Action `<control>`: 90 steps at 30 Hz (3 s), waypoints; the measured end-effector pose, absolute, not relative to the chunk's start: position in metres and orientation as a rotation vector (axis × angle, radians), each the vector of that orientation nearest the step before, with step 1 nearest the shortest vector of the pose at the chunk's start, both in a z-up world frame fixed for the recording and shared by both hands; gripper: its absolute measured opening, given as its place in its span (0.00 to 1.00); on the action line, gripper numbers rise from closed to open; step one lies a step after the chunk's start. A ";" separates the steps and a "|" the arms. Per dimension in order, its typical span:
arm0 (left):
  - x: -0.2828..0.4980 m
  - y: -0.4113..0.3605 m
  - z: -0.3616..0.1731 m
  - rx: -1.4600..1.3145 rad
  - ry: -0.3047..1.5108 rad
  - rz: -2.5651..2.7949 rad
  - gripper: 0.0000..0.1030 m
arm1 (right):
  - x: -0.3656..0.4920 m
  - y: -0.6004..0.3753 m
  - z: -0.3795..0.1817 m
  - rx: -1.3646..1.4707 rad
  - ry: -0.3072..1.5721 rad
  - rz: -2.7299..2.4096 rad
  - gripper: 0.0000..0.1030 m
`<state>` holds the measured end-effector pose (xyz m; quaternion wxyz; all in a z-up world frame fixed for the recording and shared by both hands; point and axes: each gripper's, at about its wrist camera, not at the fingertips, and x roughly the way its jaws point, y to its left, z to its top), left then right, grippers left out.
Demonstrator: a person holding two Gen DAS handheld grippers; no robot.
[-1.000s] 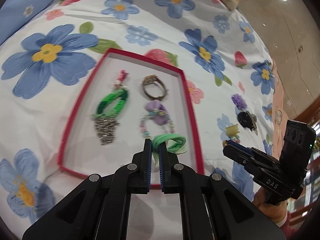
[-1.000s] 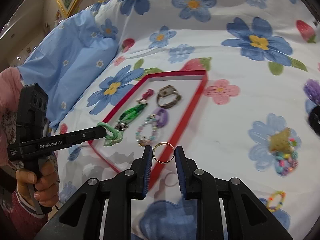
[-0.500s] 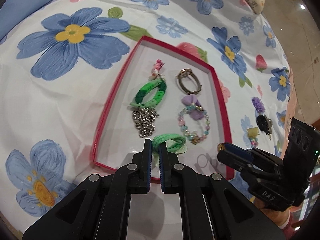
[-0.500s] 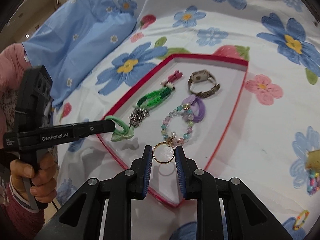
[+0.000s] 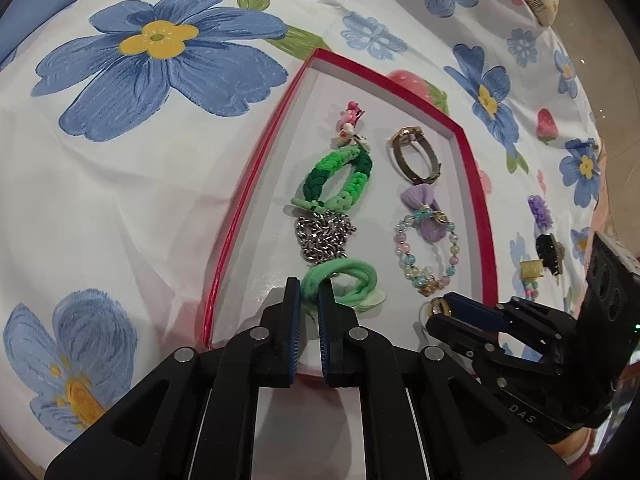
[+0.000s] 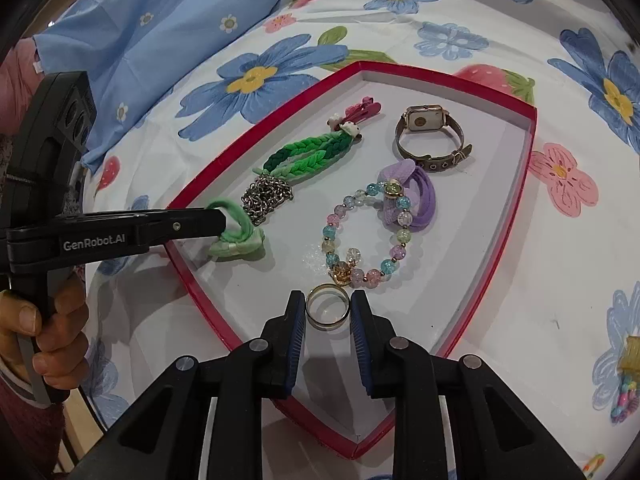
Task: Organize jewelry
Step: 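Carry the hair tie and ring into the red tray and open both tools, then move both open tools back from the tray to the jewelry pile, then grasp the yellow claw clip with the left tool while the right tool grasps the rainbow hair tie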
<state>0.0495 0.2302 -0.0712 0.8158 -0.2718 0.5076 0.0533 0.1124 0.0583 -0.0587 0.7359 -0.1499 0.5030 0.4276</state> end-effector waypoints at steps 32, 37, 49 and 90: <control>0.038 0.213 -0.035 -0.586 0.962 0.101 0.39 | 0.111 -0.016 -0.016 -0.101 0.980 0.873 0.31; 0.044 0.186 -0.025 -0.554 0.955 0.047 0.47 | 0.116 -0.072 -0.004 -0.007 0.950 0.776 0.34; 0.062 0.117 -0.011 -0.458 0.971 -0.089 0.61 | 0.119 -0.181 0.000 0.105 0.913 0.564 0.36; 0.183 -0.067 -0.030 -0.148 1.062 -0.343 0.76 | 0.136 -0.239 -0.040 0.120 0.967 0.437 0.03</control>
